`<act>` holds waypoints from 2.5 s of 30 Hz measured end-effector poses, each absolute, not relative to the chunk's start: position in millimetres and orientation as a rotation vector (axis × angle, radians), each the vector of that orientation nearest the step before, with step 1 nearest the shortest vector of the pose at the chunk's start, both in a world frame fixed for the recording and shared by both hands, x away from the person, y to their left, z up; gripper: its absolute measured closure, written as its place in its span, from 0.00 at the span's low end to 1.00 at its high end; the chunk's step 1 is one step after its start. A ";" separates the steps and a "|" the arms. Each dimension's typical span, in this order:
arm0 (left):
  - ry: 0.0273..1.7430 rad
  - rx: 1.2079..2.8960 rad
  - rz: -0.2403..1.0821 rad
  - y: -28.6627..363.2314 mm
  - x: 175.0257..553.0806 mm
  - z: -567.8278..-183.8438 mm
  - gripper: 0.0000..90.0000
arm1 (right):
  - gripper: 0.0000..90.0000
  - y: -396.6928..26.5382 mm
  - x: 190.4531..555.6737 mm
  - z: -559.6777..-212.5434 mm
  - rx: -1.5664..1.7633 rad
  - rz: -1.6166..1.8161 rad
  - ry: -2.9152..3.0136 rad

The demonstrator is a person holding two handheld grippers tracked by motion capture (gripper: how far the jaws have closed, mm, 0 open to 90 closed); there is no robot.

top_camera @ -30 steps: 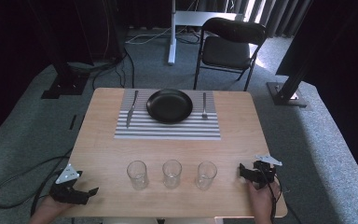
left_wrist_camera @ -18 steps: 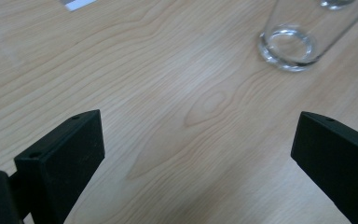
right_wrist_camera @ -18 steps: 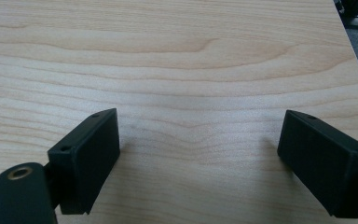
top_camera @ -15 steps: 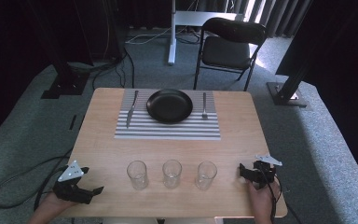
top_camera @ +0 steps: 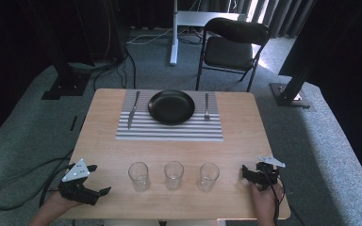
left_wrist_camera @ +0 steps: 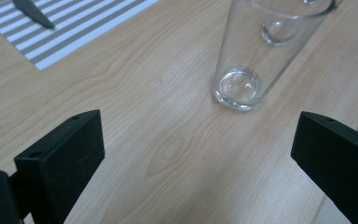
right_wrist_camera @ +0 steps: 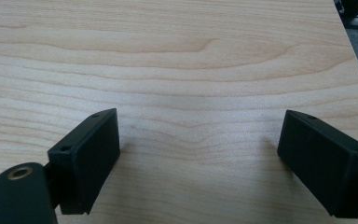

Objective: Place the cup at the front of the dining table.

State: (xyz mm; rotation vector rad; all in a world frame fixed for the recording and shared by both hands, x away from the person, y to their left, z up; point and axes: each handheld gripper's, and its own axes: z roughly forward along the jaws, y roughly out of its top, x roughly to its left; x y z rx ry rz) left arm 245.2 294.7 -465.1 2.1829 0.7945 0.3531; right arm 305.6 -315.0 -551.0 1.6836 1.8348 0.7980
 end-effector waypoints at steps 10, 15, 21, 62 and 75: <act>0.730 2.196 0.337 277.7 247.7 -454.8 0.04 | 0.14 -315.0 305.6 -551.0 1.684 0.798 1.835; 0.695 2.197 0.325 269.3 249.4 -450.4 0.04 | 0.14 -315.0 305.6 -551.0 1.683 0.798 1.835; 0.657 2.206 0.309 260.5 251.1 -445.7 0.04 | 0.14 -315.0 305.6 -551.0 1.683 0.798 1.835; 0.493 2.237 0.249 200.2 272.6 -422.0 0.04 | 0.14 -315.0 305.5 -551.0 1.684 0.798 1.835; 0.460 2.259 0.211 177.8 280.5 -422.1 0.04 | 0.14 -315.0 305.5 -551.0 1.684 0.798 1.835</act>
